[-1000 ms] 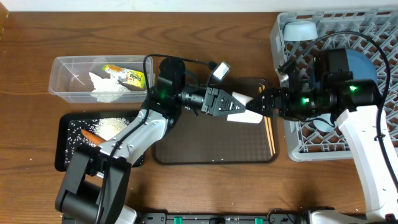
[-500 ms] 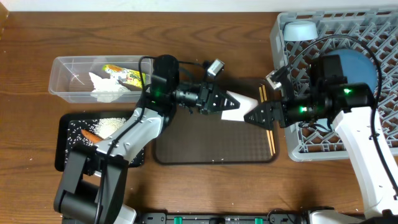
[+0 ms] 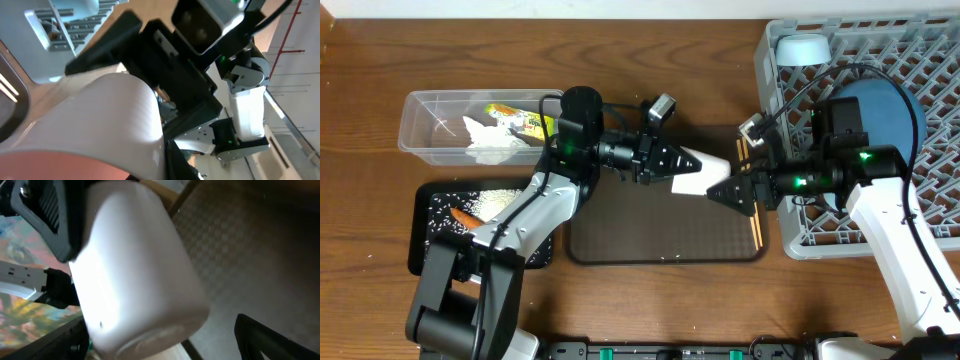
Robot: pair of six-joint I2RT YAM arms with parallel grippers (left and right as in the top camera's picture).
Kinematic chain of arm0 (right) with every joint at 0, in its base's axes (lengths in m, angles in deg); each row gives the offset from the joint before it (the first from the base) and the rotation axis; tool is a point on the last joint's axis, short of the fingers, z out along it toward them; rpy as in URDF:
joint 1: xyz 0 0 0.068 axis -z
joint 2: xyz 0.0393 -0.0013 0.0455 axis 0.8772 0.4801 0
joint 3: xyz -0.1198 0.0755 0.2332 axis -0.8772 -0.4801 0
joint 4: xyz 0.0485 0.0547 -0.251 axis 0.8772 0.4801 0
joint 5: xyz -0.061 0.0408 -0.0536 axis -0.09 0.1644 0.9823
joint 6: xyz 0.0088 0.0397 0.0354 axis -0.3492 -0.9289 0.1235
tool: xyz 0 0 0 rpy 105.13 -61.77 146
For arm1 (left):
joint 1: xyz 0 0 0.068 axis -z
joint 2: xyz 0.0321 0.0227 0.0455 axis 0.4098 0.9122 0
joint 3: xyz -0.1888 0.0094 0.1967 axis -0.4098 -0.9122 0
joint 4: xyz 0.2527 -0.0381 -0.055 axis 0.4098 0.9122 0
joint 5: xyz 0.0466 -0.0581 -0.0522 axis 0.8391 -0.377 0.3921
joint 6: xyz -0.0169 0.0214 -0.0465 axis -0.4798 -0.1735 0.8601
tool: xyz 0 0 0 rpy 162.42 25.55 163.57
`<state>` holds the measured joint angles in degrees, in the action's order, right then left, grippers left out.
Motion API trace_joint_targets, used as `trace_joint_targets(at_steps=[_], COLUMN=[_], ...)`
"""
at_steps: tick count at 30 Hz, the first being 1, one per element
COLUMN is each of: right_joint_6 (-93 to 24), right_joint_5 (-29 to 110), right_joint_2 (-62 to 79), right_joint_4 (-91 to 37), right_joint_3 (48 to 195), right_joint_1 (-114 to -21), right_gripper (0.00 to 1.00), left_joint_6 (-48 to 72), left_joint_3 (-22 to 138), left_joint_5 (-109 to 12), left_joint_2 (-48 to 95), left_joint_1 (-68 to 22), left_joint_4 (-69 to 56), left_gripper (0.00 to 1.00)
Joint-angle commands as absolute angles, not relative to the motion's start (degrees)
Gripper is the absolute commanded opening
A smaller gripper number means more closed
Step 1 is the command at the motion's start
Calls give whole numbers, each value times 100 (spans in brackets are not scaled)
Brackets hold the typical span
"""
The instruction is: Sort waste into correct bins and load items into the dishwasher rack
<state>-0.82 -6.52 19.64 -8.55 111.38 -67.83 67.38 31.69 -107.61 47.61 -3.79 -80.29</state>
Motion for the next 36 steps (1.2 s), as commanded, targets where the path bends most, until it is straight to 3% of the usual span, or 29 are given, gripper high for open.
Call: trace_joint_targets(at_steps=[1,14,17,20,31,36], right_joint_6=[165,421,528,524,482,443], right_joint_5=[-952,-1229,-1139,-855,-805,-825], right_joint_2=[1931,1933,1933,1933,1931,1927], right_joint_4=[-989,-1017,-1046,-1105,-1146,-1286], right_joint_3=[11123,11123,11123,11123,11123,11123], right_joint_1=[-6890,-7166,-7360,-7382,-7288,-7288], right_gripper=[92,96,89,71,72,61], left_joint_6=[6937,7062,7062,7062,6909,6909], left_joint_3=[3246,3246,3246,3246,3246,3246], left_joint_5=[-10973,-10866,-10866,-10894,-10993,-10997], left_joint_2=[4706,4706,4706,4706,4706,4706], left_joint_1=[-370,-361,-361,-361,-361,-361], left_joint_4=[-8075,-8344,-8355,-8355,-8355,-8355], left_gripper=[8,8,7,7,7,7])
